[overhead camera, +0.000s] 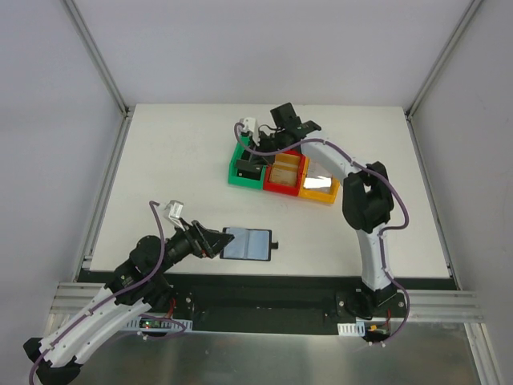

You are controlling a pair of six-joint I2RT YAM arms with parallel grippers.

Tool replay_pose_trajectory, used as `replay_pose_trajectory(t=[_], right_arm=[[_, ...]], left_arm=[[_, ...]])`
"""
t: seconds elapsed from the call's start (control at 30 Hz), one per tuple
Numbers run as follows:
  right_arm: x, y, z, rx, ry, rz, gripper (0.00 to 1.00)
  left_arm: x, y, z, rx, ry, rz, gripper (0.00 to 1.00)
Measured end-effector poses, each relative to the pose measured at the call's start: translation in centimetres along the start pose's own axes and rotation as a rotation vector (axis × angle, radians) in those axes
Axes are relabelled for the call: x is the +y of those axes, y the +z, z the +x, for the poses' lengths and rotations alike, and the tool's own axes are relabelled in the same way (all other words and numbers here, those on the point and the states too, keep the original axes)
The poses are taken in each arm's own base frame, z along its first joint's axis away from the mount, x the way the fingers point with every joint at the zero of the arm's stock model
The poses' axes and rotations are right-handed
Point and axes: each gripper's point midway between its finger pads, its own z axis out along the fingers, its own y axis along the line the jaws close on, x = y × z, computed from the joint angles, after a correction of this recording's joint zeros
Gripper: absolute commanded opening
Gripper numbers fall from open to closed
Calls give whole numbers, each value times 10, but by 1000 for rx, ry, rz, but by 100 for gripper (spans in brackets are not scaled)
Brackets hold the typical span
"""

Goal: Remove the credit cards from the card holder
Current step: Place the credit card in the storage box.

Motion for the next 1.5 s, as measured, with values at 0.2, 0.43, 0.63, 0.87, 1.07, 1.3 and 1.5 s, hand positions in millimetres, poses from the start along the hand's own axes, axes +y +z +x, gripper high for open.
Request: replay_pose_trajectory(t=[0.2,0.43,0.63,0.87,1.07,1.3,1.5], right_arm=[[-5,13,19,43,18,10,0],[-9,24,26,81,-7,22,0],[-17,35,34,113,-30,35,0],[-18,44,49,159,-19,29,0],[-21,45,49,172,-29,37,0],[-25,45,49,194,-38,59,0],[-29,47,48,205,-40,75,0]], left_arm=[[3,1,2,9,3,-15,95],[8,2,2,8,12,-39,96],[11,3,4,15,21,-51,96],[16,5,2,4,26,-75,96],[19,6,3,9,32,-88,97],[20,6,3,10,45,-88,97],[20,6,3,10,47,-89,97]])
